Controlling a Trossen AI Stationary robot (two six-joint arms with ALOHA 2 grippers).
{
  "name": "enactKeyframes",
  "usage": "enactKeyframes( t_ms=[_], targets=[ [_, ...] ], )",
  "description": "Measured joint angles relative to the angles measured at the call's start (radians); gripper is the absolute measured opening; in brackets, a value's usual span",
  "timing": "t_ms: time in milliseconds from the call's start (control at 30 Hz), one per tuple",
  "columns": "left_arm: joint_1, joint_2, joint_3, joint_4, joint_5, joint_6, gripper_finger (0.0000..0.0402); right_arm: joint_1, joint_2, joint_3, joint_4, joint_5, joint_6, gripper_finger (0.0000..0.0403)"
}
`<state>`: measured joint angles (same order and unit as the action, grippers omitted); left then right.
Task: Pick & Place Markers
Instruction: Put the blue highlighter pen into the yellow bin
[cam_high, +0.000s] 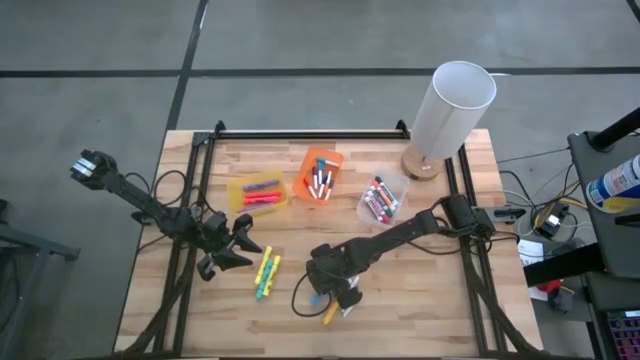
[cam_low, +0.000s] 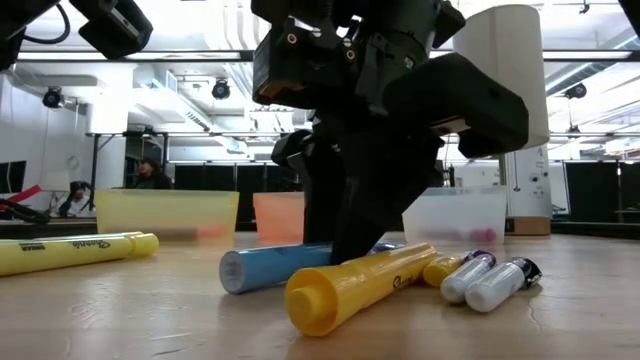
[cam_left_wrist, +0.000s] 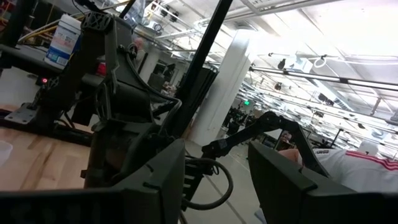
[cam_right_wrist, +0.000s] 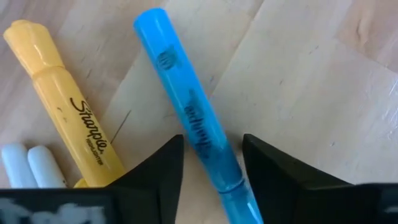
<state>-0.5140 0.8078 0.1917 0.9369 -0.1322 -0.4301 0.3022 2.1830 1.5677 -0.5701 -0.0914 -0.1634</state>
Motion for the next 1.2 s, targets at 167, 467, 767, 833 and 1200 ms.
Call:
enactKeyframes(
  t_ms=[167, 467, 767, 833, 1200],
  targets=[
    [0.0, 0.0, 0.0, -0.004, 0.0, 0.001, 0.017, -0.004, 0.0, 0.0, 0.0, -0.019, 0.0, 0.0117],
    [0.0, 0.0, 0.0, -0.003, 0.0, 0.0, 0.017, -0.005, 0.0, 0.0, 0.0, -0.022, 0.004, 0.0066],
    [0.0, 0.0, 0.0, -0.003, 0.0, -0.002, 0.017, -0.005, 0.0, -0.001, 0.0, -0.022, 0.031, 0.0085],
    [0.0, 0.0, 0.0, -0.003, 0.0, -0.004, 0.017, -0.005, 0.0, -0.001, 0.0, -0.022, 0.031, 0.0082],
    [0.0, 0.0, 0.0, -0.003, 0.0, -0.004, 0.017, -0.004, 0.0, -0.001, 0.0, -0.022, 0.033, 0.0079]
  ],
)
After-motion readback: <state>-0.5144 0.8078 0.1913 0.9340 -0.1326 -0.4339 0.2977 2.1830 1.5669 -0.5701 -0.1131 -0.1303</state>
